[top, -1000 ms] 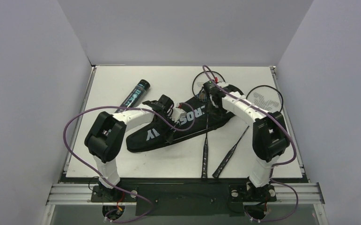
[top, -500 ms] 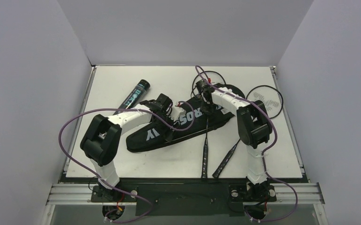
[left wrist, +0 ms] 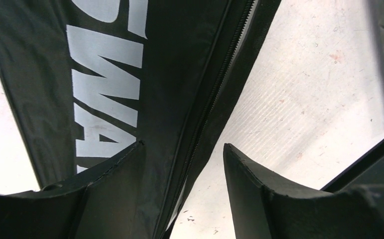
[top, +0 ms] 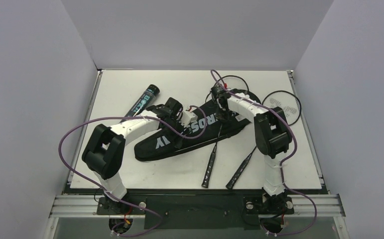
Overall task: Pack up the badminton gear
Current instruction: Pick up the racket from the center of the board, then place the racket at the center of the board.
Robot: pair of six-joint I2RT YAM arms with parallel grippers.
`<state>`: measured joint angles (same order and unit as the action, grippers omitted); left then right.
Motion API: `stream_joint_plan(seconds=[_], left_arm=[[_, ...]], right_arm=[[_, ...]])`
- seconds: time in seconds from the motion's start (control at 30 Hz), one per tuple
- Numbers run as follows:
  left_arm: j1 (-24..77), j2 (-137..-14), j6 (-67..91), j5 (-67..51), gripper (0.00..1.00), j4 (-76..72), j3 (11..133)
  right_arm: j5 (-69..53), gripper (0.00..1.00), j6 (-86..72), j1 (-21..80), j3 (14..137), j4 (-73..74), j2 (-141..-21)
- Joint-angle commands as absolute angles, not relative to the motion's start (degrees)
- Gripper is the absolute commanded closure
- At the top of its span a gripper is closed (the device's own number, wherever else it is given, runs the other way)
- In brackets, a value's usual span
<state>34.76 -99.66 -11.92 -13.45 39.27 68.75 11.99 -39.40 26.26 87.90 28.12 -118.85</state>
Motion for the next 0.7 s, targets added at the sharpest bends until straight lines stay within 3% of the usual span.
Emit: stream_joint_plan(seconds=[0.0,0.23,0.47,0.57,0.67], left_arm=[[34.3,-97.81,-14.01,-11.76,0.32,39.59,72.1],[34.55,-99.14,-13.68,-12.98,0.31,39.04,73.11],[35.16,-99.86,-13.9,-12.42,0.25,39.85,73.79],[35.58,-98.14,-13.54,-10.6,0.09,39.32,73.67],[34.7,-98.47,-12.3,-11.55,0.07,39.77,73.67]], right_arm=[[13.98,1.0,-39.47,24.07,85.11,31.25,-108.44],[16.53,1.0,-41.38,17.88,73.34,32.06,-95.09],[18.55,1.0,-43.0,10.94,63.1,31.17,-90.07],[18.86,1.0,-43.4,9.52,60.81,29.94,-90.14],[17.95,1.0,-43.96,8.94,59.45,27.61,-90.6]])
